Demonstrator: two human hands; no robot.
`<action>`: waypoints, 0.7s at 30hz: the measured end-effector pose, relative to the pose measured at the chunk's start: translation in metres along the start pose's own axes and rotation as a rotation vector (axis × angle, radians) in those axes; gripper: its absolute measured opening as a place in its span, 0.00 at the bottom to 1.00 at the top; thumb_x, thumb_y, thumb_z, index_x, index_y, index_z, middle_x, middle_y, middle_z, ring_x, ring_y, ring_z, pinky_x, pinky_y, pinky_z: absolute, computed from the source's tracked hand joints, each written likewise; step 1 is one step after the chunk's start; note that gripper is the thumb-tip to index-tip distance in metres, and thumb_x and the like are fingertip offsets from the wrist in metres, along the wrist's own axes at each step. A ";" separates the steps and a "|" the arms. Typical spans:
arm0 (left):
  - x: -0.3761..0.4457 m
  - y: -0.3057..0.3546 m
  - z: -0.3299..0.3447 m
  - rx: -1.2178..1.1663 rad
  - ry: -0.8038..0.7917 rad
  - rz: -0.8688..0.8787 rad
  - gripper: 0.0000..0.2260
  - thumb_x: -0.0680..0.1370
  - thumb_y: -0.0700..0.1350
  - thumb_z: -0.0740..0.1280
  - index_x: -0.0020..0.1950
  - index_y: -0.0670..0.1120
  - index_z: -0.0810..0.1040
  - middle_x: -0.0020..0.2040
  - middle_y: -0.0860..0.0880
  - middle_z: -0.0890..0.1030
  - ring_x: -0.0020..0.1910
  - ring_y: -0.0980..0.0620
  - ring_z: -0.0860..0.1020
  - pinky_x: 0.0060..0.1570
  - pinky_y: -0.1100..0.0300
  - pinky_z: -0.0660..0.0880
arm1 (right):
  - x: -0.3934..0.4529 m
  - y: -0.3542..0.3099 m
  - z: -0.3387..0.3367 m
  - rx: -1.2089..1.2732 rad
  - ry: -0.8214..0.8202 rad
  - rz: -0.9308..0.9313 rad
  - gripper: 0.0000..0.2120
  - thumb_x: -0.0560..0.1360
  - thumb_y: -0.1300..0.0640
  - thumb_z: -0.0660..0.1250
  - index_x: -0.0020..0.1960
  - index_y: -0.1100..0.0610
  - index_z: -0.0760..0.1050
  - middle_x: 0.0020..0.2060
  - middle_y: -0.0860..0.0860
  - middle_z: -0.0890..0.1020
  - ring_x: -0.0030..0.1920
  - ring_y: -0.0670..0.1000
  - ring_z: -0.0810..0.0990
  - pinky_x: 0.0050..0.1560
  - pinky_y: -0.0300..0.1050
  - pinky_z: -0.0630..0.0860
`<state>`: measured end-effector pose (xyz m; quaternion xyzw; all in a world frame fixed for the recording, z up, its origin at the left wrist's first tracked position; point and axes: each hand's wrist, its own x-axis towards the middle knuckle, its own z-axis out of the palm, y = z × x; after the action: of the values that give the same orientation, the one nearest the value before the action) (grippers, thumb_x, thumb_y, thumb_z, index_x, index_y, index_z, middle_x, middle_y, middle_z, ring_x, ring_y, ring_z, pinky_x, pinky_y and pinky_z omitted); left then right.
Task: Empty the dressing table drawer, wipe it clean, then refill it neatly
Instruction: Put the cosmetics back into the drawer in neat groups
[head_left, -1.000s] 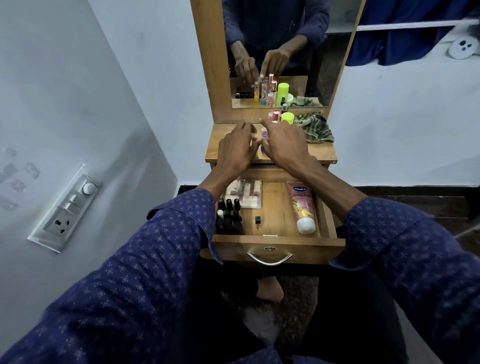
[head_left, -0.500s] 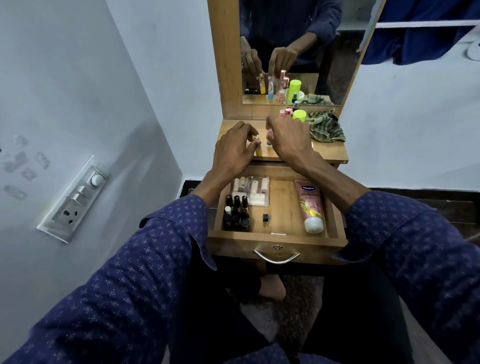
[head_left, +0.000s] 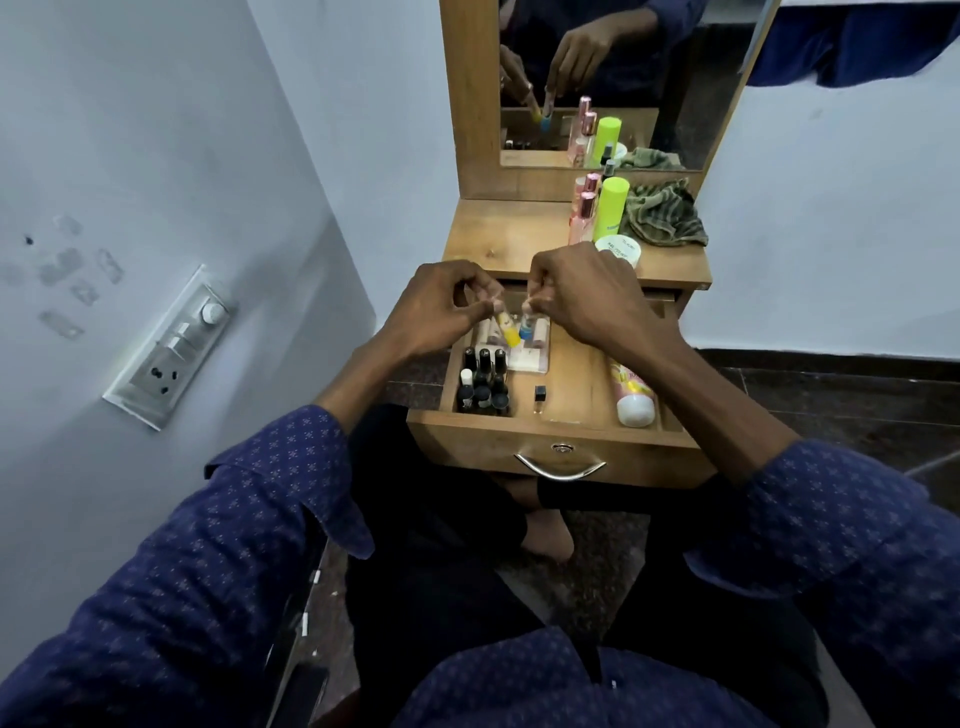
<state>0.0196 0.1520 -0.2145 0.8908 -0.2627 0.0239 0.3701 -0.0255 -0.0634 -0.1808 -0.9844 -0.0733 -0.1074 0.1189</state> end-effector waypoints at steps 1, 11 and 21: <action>-0.006 0.000 -0.001 -0.017 -0.050 -0.013 0.07 0.78 0.49 0.77 0.54 0.50 0.87 0.49 0.55 0.86 0.37 0.64 0.78 0.40 0.66 0.72 | -0.005 -0.001 0.001 0.005 -0.035 0.000 0.07 0.75 0.50 0.75 0.51 0.49 0.82 0.49 0.54 0.85 0.50 0.60 0.82 0.43 0.48 0.70; -0.052 -0.014 -0.005 -0.198 -0.213 -0.101 0.06 0.76 0.46 0.79 0.53 0.49 0.89 0.42 0.57 0.87 0.29 0.41 0.73 0.36 0.60 0.71 | -0.047 -0.022 0.023 0.026 -0.203 -0.014 0.07 0.74 0.50 0.77 0.47 0.47 0.80 0.48 0.47 0.80 0.50 0.53 0.79 0.47 0.49 0.74; -0.059 -0.022 -0.003 -0.011 -0.260 -0.120 0.10 0.71 0.50 0.80 0.52 0.58 0.89 0.46 0.59 0.87 0.44 0.49 0.85 0.50 0.43 0.82 | -0.056 -0.041 0.046 0.089 -0.227 -0.001 0.07 0.74 0.51 0.76 0.48 0.48 0.79 0.46 0.49 0.83 0.49 0.54 0.81 0.42 0.47 0.67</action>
<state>-0.0196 0.1937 -0.2404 0.8983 -0.2549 -0.1155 0.3387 -0.0774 -0.0193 -0.2284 -0.9839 -0.0917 0.0080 0.1534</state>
